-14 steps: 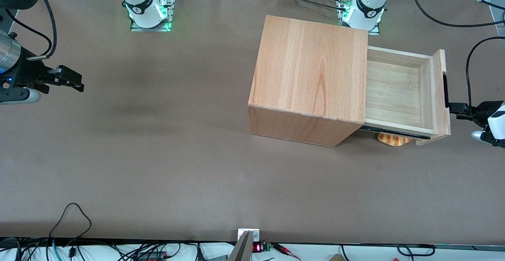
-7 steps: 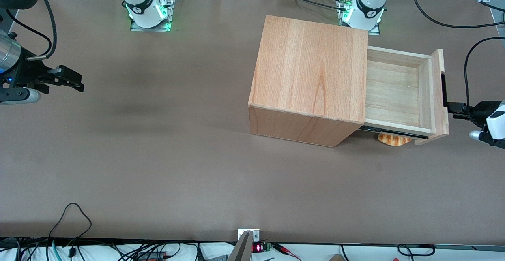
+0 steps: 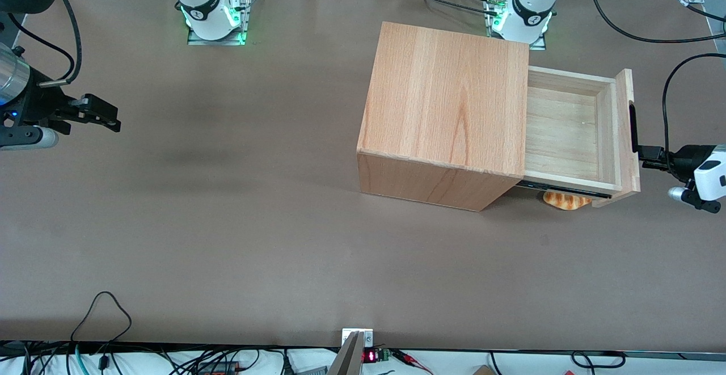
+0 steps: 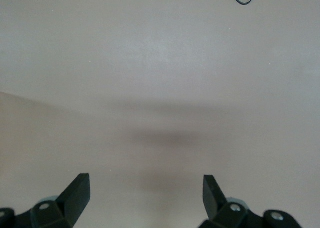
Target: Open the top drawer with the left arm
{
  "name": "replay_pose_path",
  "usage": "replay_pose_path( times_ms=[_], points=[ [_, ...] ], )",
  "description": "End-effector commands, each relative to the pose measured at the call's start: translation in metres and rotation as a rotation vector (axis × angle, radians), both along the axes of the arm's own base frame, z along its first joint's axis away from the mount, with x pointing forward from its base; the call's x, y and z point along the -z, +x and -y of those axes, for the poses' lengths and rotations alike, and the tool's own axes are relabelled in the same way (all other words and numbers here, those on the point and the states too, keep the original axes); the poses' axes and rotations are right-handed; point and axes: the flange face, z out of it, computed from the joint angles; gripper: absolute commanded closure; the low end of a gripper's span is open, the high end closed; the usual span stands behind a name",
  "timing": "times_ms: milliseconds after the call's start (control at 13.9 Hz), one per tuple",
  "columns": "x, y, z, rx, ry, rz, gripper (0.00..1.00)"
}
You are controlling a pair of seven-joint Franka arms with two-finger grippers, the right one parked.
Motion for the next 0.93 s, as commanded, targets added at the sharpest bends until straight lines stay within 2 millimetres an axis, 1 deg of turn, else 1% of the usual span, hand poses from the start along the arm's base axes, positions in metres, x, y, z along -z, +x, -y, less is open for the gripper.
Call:
replay_pose_path(
  times_ms=[0, 143, 430, 717, 861],
  points=[
    [-0.006, 0.01, -0.007, 0.022, 0.002, 0.024, 0.0],
    [-0.009, 0.01, -0.009, 0.019, 0.004, 0.03, 0.0],
    [-0.008, 0.011, -0.012, 0.036, 0.003, 0.049, 0.0],
    [-0.003, 0.012, -0.029, 0.037, 0.015, 0.092, 0.0],
    [-0.002, 0.012, -0.029, 0.037, 0.019, 0.088, 0.0]
  ],
)
